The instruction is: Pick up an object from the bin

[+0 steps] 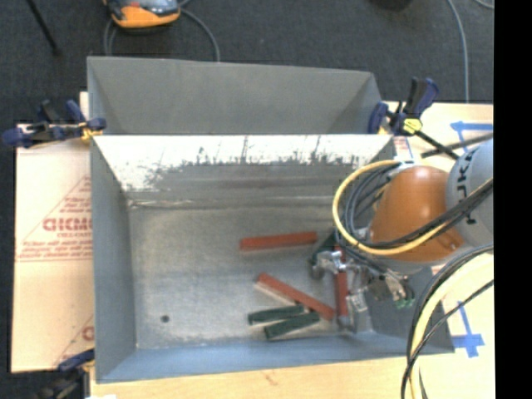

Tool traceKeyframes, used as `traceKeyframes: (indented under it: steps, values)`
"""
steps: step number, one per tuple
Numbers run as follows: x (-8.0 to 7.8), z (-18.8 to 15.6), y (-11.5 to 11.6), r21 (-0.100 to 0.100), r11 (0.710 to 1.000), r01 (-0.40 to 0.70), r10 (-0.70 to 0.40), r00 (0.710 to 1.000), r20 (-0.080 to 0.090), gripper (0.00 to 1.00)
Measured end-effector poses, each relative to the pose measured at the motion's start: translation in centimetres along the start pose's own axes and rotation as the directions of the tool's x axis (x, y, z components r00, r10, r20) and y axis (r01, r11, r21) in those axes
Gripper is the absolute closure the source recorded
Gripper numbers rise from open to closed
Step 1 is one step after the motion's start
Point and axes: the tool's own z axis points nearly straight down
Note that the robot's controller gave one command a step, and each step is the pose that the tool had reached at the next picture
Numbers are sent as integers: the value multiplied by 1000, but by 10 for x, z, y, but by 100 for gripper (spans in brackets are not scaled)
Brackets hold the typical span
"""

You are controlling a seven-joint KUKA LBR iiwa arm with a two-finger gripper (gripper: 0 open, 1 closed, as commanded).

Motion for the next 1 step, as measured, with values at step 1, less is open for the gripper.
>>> traceKeyframes:
  steps: [1]
  values:
    - [1,0,0,0,1000,3,-3,1000,-2,100]
